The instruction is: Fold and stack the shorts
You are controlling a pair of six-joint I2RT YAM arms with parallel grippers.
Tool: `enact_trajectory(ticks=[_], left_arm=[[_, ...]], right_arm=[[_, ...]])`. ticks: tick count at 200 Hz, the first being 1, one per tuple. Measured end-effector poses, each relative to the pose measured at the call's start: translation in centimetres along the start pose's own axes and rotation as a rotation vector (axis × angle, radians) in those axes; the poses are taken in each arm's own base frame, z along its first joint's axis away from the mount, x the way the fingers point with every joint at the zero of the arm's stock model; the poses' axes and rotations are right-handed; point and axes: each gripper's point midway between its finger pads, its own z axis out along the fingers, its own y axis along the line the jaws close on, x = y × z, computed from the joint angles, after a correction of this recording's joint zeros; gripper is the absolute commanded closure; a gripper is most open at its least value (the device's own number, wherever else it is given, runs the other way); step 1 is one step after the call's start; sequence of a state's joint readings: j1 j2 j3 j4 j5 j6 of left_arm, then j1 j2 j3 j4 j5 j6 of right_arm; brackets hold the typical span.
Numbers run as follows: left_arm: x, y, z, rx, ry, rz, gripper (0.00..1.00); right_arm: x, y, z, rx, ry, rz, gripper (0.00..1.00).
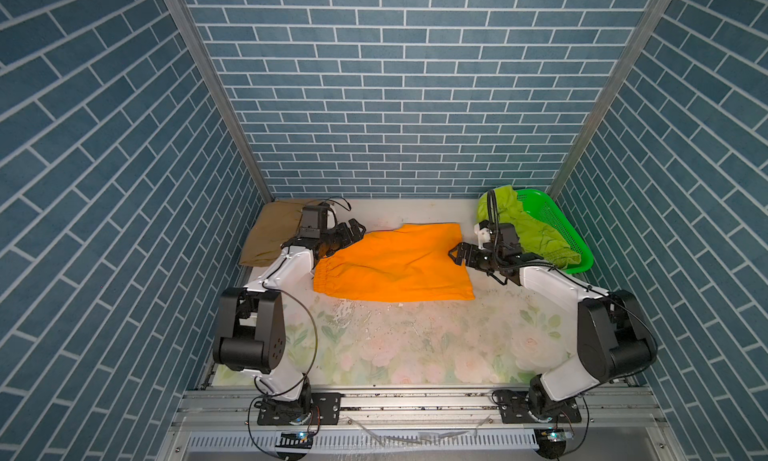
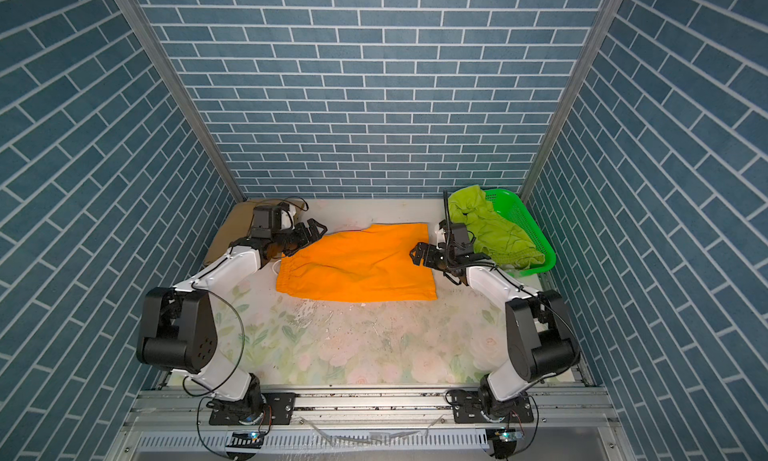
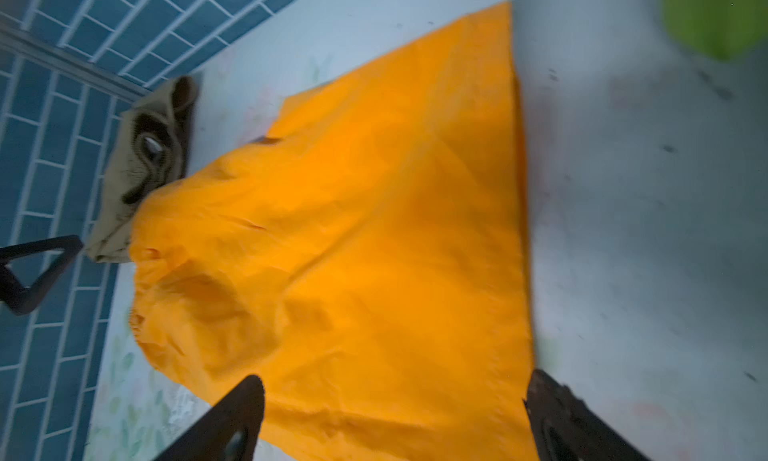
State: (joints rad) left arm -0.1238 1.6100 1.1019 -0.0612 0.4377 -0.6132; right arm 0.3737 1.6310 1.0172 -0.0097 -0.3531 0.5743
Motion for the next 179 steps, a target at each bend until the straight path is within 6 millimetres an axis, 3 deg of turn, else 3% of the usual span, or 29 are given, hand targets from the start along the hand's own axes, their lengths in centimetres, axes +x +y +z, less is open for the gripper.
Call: enact_trajectory(ticks=[14, 30, 64, 85, 105, 131, 159, 179], left_arm=[[0.6, 0.2, 1.1, 0.018, 0.017, -0.023, 0.0], [1.8, 1.9, 3.4, 0.002, 0.055, -0.064, 0.0], [4.4, 6.5, 6.9, -0.085, 0.131, -0.129, 0.0], [3.9, 8.1, 7.8, -0.103, 0.136, -0.153, 0.0], [2.2, 8.8, 7.8, -0.105, 0.103, -0.16, 0.0], [2.0, 9.6, 8.0, -0.113, 0.097, -0.166, 0.0], [2.0, 9.2, 8.1, -0.101, 0.096, -0.151, 0.0], [1.8, 8.2, 7.5, -0.1, 0.093, -0.127, 0.01]], right_arm=[[-0.4, 2.3, 2.8, -0.084, 0.005, 0.005, 0.01], [0.6, 4.3, 6.5, -0.173, 0.031, 0.026, 0.01], [3.5, 4.9, 12.7, -0.279, 0.095, 0.067, 0.01], [1.7, 4.7, 13.5, -0.332, 0.051, 0.058, 0.01], [-0.4, 2.8, 13.9, -0.357, 0.0, 0.06, 0.01], [-3.5, -0.2, 13.6, -0.339, -0.053, 0.069, 0.01], [-5.8, -2.0, 13.3, -0.292, -0.061, 0.06, 0.01], [-6.3, -1.6, 12.6, -0.276, -0.055, 0.064, 0.01]])
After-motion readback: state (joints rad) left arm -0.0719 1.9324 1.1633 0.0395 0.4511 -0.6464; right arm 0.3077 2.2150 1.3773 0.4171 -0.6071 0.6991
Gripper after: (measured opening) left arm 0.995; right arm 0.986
